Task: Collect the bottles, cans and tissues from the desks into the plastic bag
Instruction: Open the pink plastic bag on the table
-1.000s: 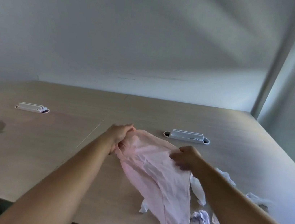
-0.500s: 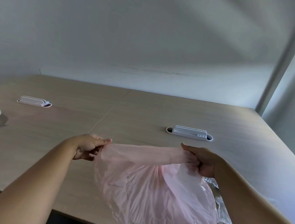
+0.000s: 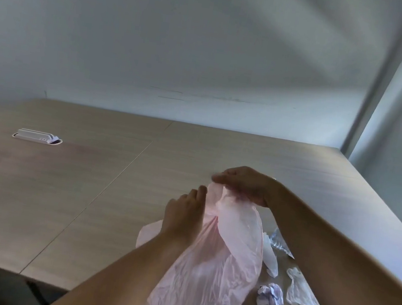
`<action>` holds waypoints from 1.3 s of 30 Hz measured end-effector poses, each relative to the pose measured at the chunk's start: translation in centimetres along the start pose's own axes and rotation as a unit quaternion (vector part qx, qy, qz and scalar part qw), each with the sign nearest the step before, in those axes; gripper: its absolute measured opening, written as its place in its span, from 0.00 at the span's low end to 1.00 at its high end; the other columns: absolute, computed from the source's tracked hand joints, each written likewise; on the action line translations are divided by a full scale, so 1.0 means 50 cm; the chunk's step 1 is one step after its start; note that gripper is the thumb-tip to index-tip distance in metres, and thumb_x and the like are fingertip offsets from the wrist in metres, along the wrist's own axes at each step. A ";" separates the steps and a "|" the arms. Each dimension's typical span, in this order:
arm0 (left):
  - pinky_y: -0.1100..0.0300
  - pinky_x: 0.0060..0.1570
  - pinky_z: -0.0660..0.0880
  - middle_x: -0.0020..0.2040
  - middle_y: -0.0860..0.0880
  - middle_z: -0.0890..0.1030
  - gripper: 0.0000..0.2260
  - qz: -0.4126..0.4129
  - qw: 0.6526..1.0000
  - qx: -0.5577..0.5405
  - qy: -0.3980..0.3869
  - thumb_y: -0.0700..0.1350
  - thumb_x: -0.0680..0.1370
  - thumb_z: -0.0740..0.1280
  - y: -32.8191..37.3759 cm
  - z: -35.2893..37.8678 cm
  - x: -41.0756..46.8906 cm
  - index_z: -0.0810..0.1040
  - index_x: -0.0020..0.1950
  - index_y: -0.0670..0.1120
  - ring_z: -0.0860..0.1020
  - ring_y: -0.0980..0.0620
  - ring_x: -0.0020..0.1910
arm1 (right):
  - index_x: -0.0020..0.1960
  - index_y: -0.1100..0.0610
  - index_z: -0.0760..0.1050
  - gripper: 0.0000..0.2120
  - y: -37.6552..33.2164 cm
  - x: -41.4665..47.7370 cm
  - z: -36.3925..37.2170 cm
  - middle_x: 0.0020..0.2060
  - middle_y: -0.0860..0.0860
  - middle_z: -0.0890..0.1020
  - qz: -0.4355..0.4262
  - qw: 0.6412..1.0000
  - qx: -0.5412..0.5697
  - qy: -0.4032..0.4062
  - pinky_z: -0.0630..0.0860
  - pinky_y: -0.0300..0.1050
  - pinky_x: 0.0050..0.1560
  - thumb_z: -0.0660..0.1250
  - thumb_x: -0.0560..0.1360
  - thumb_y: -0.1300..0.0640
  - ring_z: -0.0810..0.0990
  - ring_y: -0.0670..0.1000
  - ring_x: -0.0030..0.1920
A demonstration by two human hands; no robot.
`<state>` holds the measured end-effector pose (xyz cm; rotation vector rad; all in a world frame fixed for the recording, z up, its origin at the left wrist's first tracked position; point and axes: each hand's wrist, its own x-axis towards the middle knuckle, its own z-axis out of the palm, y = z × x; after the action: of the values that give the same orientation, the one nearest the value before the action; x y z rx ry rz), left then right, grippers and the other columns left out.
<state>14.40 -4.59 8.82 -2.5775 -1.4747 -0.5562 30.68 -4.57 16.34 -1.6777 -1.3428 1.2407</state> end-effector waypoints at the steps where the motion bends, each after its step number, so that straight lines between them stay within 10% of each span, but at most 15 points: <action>1: 0.53 0.43 0.71 0.58 0.46 0.77 0.19 -0.010 1.000 0.004 -0.002 0.36 0.76 0.59 0.000 -0.010 0.016 0.63 0.66 0.45 0.79 0.43 0.52 | 0.53 0.59 0.77 0.17 0.000 -0.008 -0.004 0.39 0.51 0.77 -0.041 0.992 -0.109 0.039 0.72 0.40 0.38 0.76 0.68 0.53 0.75 0.49 0.38; 8: 0.50 0.49 0.74 0.54 0.40 0.80 0.17 -0.114 0.993 -0.045 0.005 0.35 0.76 0.56 -0.031 -0.085 0.124 0.67 0.64 0.43 0.79 0.39 0.53 | 0.70 0.52 0.61 0.37 0.062 -0.077 0.003 0.61 0.55 0.74 -0.015 0.934 -0.332 0.129 0.71 0.45 0.54 0.74 0.67 0.47 0.75 0.56 0.59; 12: 0.49 0.55 0.73 0.59 0.40 0.78 0.16 -0.173 0.983 -0.058 -0.029 0.39 0.76 0.58 -0.048 -0.111 0.150 0.68 0.64 0.42 0.77 0.38 0.59 | 0.64 0.57 0.69 0.27 0.099 -0.105 -0.004 0.54 0.54 0.78 0.104 0.942 -0.317 0.040 0.73 0.41 0.42 0.73 0.70 0.51 0.77 0.52 0.47; 16: 0.49 0.55 0.72 0.60 0.40 0.77 0.14 -0.201 0.977 -0.061 -0.031 0.40 0.77 0.57 -0.079 -0.118 0.147 0.69 0.63 0.43 0.76 0.38 0.59 | 0.43 0.57 0.80 0.00 0.135 -0.116 -0.034 0.34 0.50 0.84 0.102 0.991 -0.085 -0.004 0.76 0.37 0.29 0.71 0.72 0.60 0.82 0.46 0.32; 21: 0.53 0.53 0.72 0.60 0.42 0.78 0.19 -0.188 0.979 -0.059 -0.060 0.34 0.76 0.56 -0.129 -0.092 0.097 0.67 0.64 0.48 0.77 0.41 0.57 | 0.39 0.62 0.84 0.16 0.174 -0.103 -0.057 0.36 0.56 0.85 0.040 0.937 0.346 -0.009 0.82 0.46 0.36 0.60 0.78 0.62 0.84 0.51 0.33; 28: 0.55 0.50 0.71 0.58 0.44 0.79 0.17 -0.204 0.973 -0.035 -0.099 0.36 0.76 0.58 -0.197 -0.052 0.010 0.69 0.62 0.50 0.77 0.43 0.55 | 0.44 0.62 0.75 0.14 0.189 -0.048 -0.031 0.28 0.56 0.79 0.120 0.897 0.405 0.129 0.78 0.44 0.29 0.63 0.78 0.52 0.78 0.52 0.24; 34: 0.51 0.59 0.67 0.62 0.51 0.74 0.32 0.027 0.999 0.001 -0.034 0.61 0.65 0.62 -0.103 -0.027 -0.047 0.67 0.67 0.52 0.72 0.48 0.61 | 0.41 0.62 0.75 0.15 0.161 -0.017 -0.005 0.21 0.50 0.76 0.104 0.909 0.402 0.046 0.72 0.34 0.24 0.61 0.79 0.52 0.74 0.45 0.20; 39: 0.57 0.36 0.71 0.38 0.52 0.81 0.20 0.074 0.993 0.089 0.008 0.57 0.63 0.75 0.020 0.017 -0.014 0.77 0.49 0.49 0.80 0.49 0.35 | 0.37 0.60 0.76 0.16 0.091 -0.031 0.027 0.26 0.51 0.78 -0.011 0.973 0.222 0.057 0.70 0.34 0.26 0.62 0.79 0.53 0.73 0.44 0.23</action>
<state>15.14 -5.44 7.86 -2.5095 -1.2517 -0.4049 30.95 -7.37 12.20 -1.3872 -0.9268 1.2966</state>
